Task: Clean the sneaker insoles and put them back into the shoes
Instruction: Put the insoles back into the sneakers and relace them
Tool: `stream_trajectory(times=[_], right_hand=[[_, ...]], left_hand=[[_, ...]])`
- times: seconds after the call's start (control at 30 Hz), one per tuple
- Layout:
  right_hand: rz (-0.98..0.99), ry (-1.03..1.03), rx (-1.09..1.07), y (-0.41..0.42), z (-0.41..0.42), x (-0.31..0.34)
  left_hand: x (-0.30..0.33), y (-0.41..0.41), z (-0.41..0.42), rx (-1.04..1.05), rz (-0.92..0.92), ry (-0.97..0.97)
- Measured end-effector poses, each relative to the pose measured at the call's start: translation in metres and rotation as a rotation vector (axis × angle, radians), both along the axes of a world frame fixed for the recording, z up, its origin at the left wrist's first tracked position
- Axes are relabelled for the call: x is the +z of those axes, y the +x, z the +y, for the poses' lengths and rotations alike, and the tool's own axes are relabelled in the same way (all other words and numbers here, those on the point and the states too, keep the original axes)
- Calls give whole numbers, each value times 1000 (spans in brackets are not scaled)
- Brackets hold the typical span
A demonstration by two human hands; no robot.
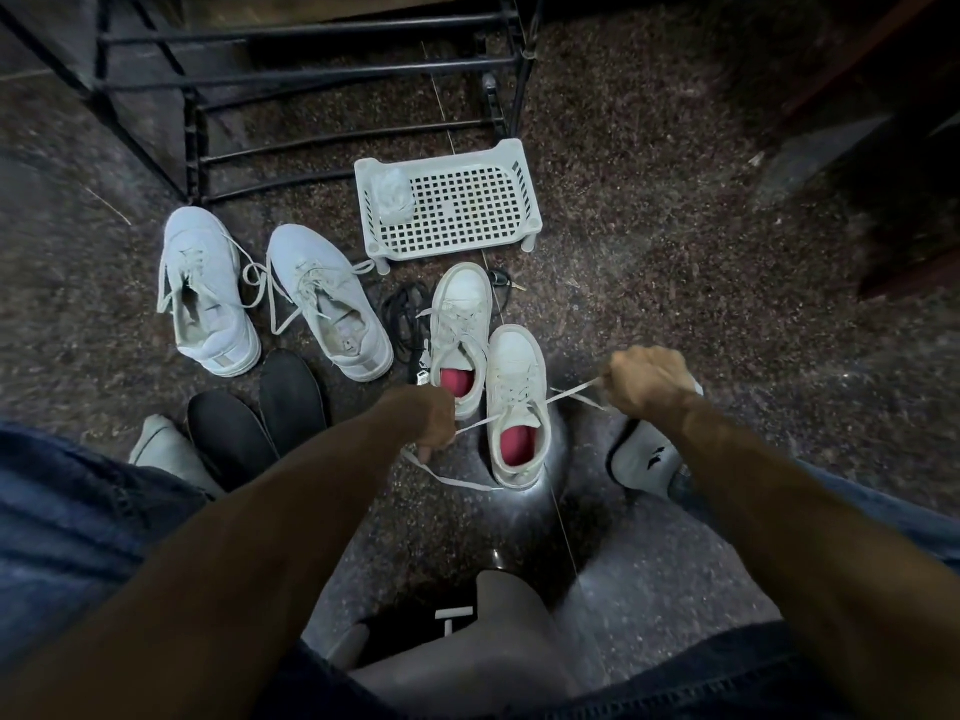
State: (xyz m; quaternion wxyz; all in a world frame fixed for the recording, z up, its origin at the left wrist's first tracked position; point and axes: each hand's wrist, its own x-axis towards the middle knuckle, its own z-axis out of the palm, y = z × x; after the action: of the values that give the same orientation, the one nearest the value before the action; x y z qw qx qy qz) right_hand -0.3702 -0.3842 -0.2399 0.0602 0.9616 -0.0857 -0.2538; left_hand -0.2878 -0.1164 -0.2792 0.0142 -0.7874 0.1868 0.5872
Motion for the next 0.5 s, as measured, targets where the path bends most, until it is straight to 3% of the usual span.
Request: stream_trajectory(times=[0.13, 0.2, 0.27, 0.37, 0.43, 0.5], right_hand=[[-31, -76, -22, 2, -3, 0], [-1, 6, -131, 2, -3, -5], [121, 263, -290, 5, -2, -8], [330, 711, -454, 15, 5, 9], [399, 899, -458, 24, 11, 30], [419, 1024, -422, 35, 16, 52]], left_hand=[[3, -1, -6, 96, -42, -87], [11, -2, -7, 95, 47, -90], [20, -1, -7, 266, 140, -167], [42, 5, -17, 673, 212, -431], [56, 11, -30, 858, 231, -564], [69, 10, -44, 907, 252, -600]])
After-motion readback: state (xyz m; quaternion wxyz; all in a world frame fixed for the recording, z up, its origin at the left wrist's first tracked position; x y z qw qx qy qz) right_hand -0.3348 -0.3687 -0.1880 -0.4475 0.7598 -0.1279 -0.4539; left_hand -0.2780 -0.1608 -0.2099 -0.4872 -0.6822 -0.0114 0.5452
